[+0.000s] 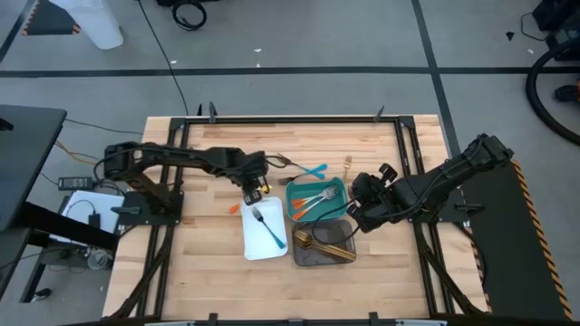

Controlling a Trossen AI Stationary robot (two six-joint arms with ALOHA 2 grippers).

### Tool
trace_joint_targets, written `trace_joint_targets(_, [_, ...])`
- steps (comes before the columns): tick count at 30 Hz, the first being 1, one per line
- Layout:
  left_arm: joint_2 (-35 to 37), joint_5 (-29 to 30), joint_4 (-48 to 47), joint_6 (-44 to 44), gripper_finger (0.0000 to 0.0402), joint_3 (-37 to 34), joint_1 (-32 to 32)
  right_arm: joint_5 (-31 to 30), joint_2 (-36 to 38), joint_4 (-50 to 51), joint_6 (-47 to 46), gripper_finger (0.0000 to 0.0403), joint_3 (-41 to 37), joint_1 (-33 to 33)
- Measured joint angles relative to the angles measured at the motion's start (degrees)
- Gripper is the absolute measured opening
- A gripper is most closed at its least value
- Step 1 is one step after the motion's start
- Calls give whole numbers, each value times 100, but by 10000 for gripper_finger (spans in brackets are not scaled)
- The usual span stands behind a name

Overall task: Sort silverware by color (type)
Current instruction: Put the white-orange fork into the green bin

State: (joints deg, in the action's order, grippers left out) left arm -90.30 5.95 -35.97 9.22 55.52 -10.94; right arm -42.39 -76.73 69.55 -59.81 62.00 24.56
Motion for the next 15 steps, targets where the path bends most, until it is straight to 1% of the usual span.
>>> trace_joint_targets(5, [663, 232, -20, 178, 103, -611, 168, -2, 0, -37, 22, 93, 0, 0])
trace_joint_targets(10, [1293, 259, 44, 251, 103, -1217, 366, -1, 0, -93, 87, 93, 0, 1])
trace_joint_targets(15, [1621, 248, -30, 600, 103, -1708, 686, -2, 2, -132, 107, 93, 0, 0])
